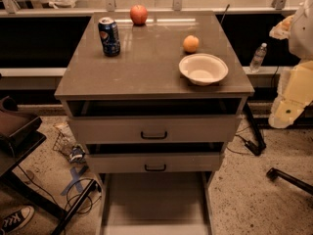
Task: Place pepsi can into bottom drawer
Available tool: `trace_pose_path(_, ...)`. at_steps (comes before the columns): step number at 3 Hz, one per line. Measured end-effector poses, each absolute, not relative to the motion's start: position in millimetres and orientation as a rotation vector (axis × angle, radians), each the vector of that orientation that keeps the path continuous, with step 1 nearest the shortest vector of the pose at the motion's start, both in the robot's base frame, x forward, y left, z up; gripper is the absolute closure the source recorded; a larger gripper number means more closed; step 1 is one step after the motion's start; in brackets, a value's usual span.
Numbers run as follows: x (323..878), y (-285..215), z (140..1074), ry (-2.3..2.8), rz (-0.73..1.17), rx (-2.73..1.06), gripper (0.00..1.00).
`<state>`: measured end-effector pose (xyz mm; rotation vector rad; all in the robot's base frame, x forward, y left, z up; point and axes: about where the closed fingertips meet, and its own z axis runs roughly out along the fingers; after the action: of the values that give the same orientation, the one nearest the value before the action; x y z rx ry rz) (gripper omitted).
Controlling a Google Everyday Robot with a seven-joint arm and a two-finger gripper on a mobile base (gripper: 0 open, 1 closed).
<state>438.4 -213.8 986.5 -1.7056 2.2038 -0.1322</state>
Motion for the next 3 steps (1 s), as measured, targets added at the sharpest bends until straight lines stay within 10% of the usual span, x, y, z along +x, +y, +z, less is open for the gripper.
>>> trace_pose_path(3, 507.6, -162.9, 987.4, 2.009, 0.195, -1.529, 0.0)
